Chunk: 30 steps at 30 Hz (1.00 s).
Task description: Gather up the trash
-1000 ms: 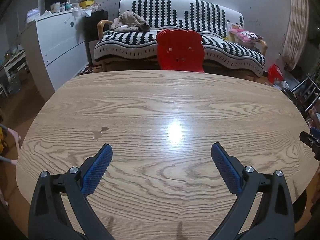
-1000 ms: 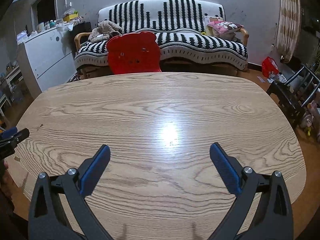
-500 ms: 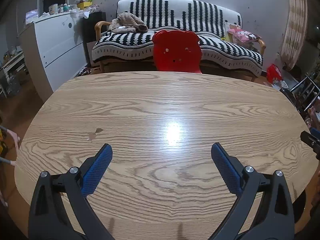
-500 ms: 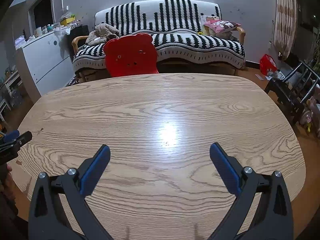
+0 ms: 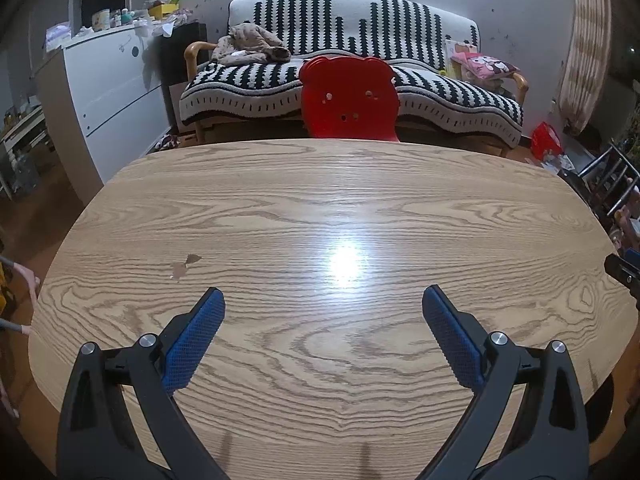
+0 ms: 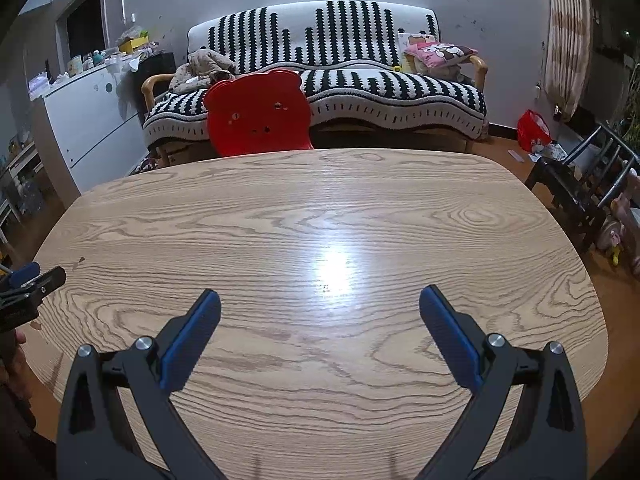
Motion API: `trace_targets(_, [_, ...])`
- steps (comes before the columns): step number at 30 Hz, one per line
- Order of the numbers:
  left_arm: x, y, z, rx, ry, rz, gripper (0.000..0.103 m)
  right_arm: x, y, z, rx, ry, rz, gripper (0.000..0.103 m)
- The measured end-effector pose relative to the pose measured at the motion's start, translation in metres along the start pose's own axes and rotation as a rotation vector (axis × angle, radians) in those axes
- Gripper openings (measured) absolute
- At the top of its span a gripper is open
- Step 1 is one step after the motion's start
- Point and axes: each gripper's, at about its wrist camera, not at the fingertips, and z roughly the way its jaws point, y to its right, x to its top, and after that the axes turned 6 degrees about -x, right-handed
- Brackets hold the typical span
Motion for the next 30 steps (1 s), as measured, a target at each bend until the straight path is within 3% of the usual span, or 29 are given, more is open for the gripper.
trace_targets(30, [0.0000,0.0023,-0.0005,0.002,0.003,-0.007,0.096,0.0009,0.0055,-0.0038,-0.009,0.004,0.000,0.096])
